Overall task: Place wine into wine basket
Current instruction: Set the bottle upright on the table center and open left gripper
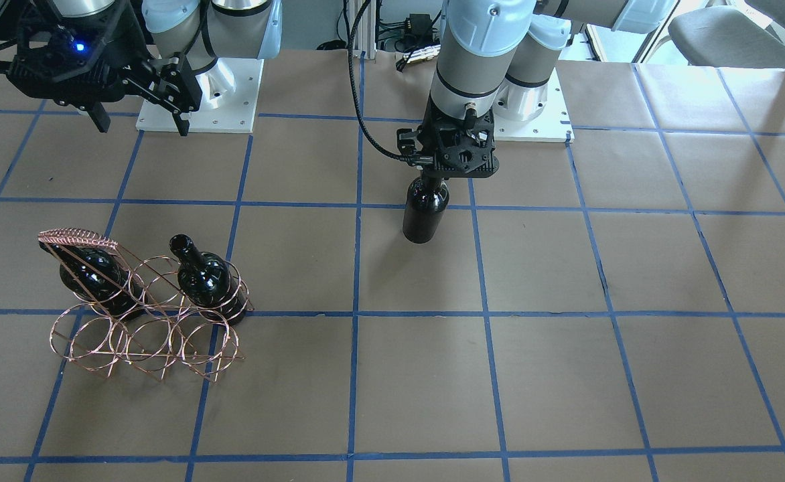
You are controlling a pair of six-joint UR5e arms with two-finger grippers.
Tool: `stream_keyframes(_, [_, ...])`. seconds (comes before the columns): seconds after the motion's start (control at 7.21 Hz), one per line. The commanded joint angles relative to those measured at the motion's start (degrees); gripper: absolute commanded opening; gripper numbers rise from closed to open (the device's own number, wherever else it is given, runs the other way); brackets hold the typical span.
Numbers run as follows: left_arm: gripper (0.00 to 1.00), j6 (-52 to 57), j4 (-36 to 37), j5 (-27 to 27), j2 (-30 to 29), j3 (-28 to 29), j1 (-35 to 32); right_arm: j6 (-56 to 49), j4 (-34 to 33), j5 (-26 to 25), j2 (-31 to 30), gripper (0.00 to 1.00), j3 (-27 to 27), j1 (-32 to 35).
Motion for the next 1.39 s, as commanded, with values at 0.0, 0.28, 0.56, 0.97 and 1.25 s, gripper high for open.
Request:
stream_keyframes(0.0, [0.00, -0.08, 0.01, -0.10, -0.58, 0.04, -0.05, 0.58, 0.43, -0.27, -0.31, 1.00, 0.06, 0.03])
stream_keyframes(0.28, [0.34, 0.18, 0.01, -0.10, -0.93, 0.04, -0.22, 0.75, 0.43, -0.27, -0.39, 0.99, 0.14, 0.03])
stream_keyframes(0.56, [0.81, 0.27, -0.08, -0.10, -0.84, 0.04, -0.40, 0.58, 0.43, 0.17, -0.31, 1.00, 0.32, 0.12])
stream_keyframes(0.97, [1.00, 0.88, 0.10, 0.78, 0.29, 2.05, 0.74, 1.89, 0.87, 0.61, -0.66, 1.00, 0.32, 0.47])
stream_keyframes(1.25, [1.00, 0.97, -3.13, 3.21, 0.12, 7.83, 4.67, 6.16, 0.51, 0.70, 0.04, 1.00, 0.93, 0.56])
